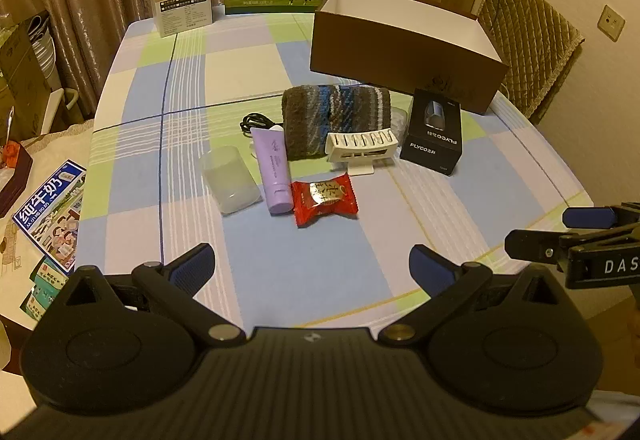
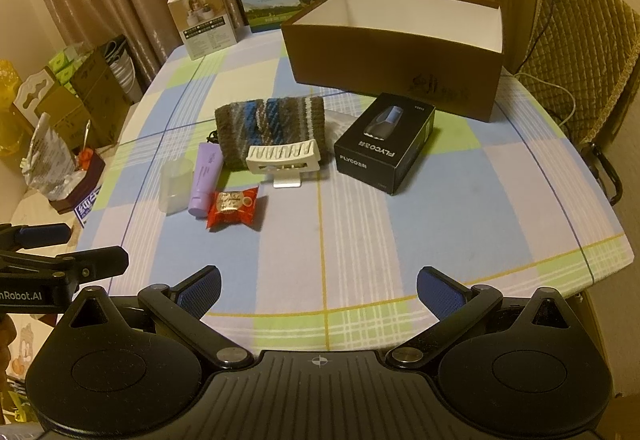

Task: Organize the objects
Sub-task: 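Move the right tool toward the black FLYCO box while the left tool approaches the clear cup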

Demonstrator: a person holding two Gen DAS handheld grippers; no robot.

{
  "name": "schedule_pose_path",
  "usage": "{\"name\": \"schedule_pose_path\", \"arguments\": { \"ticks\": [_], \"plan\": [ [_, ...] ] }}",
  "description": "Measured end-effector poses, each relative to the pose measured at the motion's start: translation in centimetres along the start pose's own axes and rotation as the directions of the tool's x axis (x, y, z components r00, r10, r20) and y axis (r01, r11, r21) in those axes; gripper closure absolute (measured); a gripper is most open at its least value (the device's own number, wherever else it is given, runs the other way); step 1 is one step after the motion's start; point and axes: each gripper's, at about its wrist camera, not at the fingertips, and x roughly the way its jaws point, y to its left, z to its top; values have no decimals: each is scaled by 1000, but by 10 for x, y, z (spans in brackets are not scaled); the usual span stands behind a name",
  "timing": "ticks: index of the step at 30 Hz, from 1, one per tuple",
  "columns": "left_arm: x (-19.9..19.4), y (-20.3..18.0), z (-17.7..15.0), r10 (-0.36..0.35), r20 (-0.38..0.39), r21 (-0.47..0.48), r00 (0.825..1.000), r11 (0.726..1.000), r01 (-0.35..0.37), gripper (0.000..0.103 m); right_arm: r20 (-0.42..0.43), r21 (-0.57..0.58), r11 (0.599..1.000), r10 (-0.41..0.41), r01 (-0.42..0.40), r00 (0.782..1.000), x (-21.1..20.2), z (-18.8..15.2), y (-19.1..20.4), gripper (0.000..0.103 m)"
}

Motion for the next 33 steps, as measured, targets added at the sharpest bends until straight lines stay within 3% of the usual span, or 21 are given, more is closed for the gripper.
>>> {"name": "schedule_pose_path", "arguments": {
  "ticks": [33],
  "plan": [
    [16, 0, 24, 51, 1, -57, 999, 997, -51, 1, -24, -30, 999, 39, -40, 999, 19, 30, -17, 2]
  ]
}}
